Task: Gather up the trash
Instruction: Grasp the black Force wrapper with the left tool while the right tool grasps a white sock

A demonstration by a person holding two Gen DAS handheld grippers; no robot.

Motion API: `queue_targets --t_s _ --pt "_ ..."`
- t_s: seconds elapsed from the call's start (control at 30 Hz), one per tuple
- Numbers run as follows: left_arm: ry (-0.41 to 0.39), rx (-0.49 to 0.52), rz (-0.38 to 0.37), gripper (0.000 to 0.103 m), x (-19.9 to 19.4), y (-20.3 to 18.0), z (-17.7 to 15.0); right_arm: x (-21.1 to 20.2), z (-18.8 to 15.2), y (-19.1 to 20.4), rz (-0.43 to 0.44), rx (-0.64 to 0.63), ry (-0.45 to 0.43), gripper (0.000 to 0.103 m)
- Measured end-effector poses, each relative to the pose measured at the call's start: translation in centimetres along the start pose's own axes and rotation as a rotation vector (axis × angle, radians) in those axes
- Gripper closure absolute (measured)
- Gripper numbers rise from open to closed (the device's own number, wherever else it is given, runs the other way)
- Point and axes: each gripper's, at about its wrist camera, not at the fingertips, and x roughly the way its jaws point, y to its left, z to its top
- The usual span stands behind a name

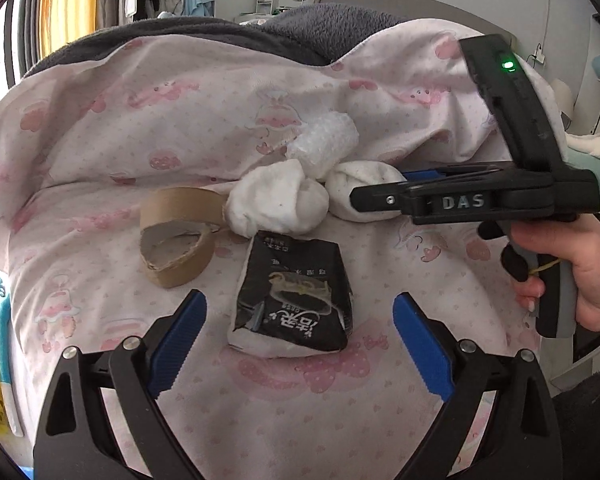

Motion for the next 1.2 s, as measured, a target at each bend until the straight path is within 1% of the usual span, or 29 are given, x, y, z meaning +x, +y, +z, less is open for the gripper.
queue_targets --t_s 0.1,0.17,0.23,0.4,0.43,0.47,0.57,0.67,0.8,0.9,1.0,1.2 --pt "0.009 -0.003 -0.006 0.009 0.5 -0.1 0.3 -1.3 0.1 0.2 -0.007 -0.018 -0.022 0.047" --pt "0.015 -0.003 -0.012 0.016 0.8 -0.3 0.4 -2.3 0.1 -0.1 0.011 -0.008 -0.042 0.047" --pt "0.020 -0.002 -0.006 0.019 1.1 -0.4 0.5 -3.2 0.2 -0.3 0.030 -0.001 -0.054 0.047" --pt "0.034 0.000 0.020 0.030 1.7 -0.4 0.7 -5.2 0.1 -0.3 0.053 -0.012 -0.060 0.047" --pt "0.035 -0.002 0.021 0.034 1.8 -0.4 0.7 -5.7 0.0 -0.3 0.058 -0.013 -0.061 0.047" --pt "0.035 -0.007 0.024 0.039 1.8 -0.3 0.7 -6.0 -0.1 -0.3 0.061 -0.012 -0.062 0.047" --pt "0.028 -0.034 0.025 0.045 1.8 0.1 0.9 -7.1 -0.5 -0.6 0.086 0.002 -0.072 0.047" --pt "0.025 -0.052 0.021 0.047 1.6 0.4 0.8 -7.8 -0.8 -0.6 0.101 0.012 -0.077 0.047" --pt "0.022 -0.048 0.021 0.047 0.9 0.4 0.5 -8.2 -0.6 0.1 0.107 0.004 -0.084 0.047" --pt "0.021 -0.044 0.014 0.048 0.2 0.3 0.1 -8.0 -0.3 1.1 0.104 -0.013 -0.084 0.047" --pt "0.014 -0.057 -0.012 0.048 -0.9 0.7 -0.2 -7.5 -0.1 2.3 0.108 -0.031 -0.077 0.047" --pt "-0.019 -0.067 -0.018 0.048 -2.9 1.7 -0.2 -7.0 0.6 4.7 0.146 -0.045 -0.088 0.047"
